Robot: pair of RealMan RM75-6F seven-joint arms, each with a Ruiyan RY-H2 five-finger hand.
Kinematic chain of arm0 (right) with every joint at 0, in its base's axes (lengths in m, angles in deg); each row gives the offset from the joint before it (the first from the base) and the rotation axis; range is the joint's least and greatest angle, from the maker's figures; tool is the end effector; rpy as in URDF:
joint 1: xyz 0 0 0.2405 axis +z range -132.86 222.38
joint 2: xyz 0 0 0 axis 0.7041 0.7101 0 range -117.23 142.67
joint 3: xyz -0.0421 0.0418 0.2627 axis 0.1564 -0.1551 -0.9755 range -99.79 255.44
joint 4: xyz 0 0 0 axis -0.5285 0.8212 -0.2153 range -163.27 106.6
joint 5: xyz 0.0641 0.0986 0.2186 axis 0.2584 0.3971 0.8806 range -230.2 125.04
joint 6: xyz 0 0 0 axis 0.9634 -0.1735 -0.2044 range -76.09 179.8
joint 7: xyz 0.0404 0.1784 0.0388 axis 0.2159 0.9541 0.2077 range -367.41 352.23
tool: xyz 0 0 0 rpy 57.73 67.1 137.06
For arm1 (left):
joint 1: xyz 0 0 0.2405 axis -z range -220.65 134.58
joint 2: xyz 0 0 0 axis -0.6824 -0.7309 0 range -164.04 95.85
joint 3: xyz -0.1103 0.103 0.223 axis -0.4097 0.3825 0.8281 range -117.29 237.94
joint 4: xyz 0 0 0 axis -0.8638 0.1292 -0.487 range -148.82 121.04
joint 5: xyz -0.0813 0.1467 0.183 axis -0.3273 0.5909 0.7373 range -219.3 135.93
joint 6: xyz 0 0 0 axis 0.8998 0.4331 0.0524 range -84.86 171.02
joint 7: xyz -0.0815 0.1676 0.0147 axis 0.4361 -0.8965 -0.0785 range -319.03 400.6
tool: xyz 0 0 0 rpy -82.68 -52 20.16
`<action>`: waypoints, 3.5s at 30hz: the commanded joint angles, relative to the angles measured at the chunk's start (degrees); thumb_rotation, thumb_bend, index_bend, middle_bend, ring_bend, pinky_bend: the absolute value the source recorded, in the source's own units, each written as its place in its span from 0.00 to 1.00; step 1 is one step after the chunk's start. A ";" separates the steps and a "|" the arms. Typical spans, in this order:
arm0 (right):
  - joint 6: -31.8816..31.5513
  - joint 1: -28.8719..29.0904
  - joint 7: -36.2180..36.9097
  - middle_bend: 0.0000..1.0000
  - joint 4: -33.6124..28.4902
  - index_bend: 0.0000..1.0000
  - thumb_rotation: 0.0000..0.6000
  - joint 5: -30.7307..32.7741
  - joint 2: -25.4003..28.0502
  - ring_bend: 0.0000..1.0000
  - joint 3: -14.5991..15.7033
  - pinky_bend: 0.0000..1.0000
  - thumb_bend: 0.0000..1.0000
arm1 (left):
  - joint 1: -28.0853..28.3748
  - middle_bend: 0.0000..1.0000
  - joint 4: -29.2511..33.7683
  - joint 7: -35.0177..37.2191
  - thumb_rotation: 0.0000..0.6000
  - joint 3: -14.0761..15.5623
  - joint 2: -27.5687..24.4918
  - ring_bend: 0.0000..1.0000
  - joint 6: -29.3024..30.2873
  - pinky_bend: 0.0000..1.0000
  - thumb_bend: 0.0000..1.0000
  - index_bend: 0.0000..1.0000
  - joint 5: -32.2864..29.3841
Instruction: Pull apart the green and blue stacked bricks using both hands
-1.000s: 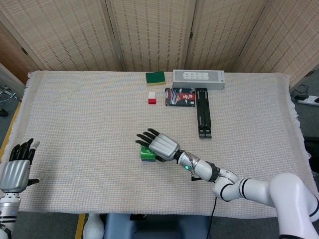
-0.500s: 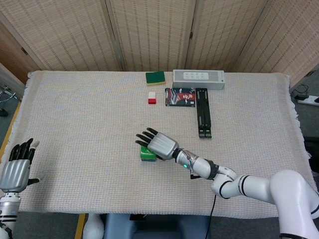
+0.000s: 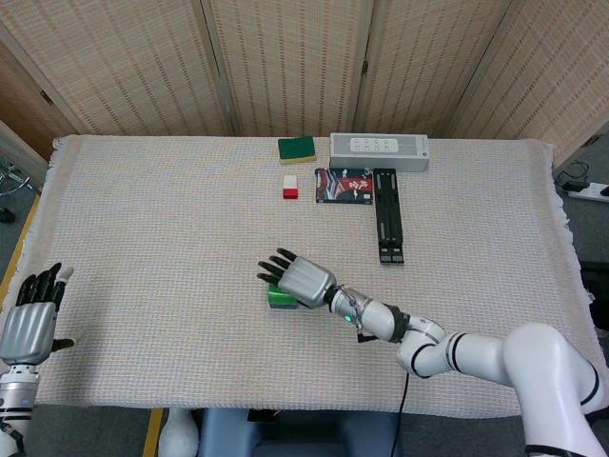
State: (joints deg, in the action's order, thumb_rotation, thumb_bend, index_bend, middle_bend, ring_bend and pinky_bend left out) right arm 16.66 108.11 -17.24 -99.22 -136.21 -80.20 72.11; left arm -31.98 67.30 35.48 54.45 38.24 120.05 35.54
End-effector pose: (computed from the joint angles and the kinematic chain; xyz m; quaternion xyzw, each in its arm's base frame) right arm -0.0476 -0.4156 -0.1425 0.9104 -0.1561 0.2878 0.2530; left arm -0.3690 0.2814 0.0990 -0.6015 -0.3799 -0.3305 0.6202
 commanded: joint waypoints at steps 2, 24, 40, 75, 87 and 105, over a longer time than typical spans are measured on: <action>0.20 -0.06 -1.44 0.00 -0.31 0.00 1.00 0.74 -0.05 0.00 0.31 0.00 0.41 | 0.27 0.00 0.03 0.56 1.00 -0.08 -0.13 0.00 -0.10 0.00 0.19 0.00 0.27; -5.89 -1.87 -1.21 0.50 1.93 0.51 1.00 -0.49 -2.92 0.53 0.58 0.69 0.41 | 0.52 0.00 0.38 1.50 1.00 0.16 -0.70 0.00 -0.45 0.00 0.19 0.00 0.39; -6.56 -2.74 0.63 0.68 2.93 0.76 1.00 -0.36 -3.21 0.70 0.77 0.83 0.41 | 0.54 0.00 0.78 1.36 1.00 0.33 -0.75 0.00 -0.21 0.00 0.19 0.00 0.59; -11.90 -5.05 -2.58 0.82 -18.52 0.95 1.00 3.27 9.63 0.82 -4.73 0.95 0.41 | 7.87 0.09 1.78 28.98 1.00 4.24 -2.83 0.00 -7.17 0.10 0.19 0.10 13.92; -11.82 -4.91 -10.05 0.82 -31.16 0.95 1.00 6.70 14.57 0.82 -5.47 0.95 0.41 | 22.24 0.12 8.51 66.16 1.00 9.95 -10.29 0.00 -19.72 0.05 0.22 0.14 25.34; -11.75 -4.40 -10.70 0.82 -35.42 0.95 1.00 9.53 14.59 0.81 -5.54 0.95 0.41 | 35.23 0.12 -1.27 86.43 1.00 15.62 -2.92 0.00 -21.64 0.02 0.23 0.16 31.02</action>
State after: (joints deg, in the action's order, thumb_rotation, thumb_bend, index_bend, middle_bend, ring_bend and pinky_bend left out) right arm 4.90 103.69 -27.91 -134.51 -126.73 -65.68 66.51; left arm 1.77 67.56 119.29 69.85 33.92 98.03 67.18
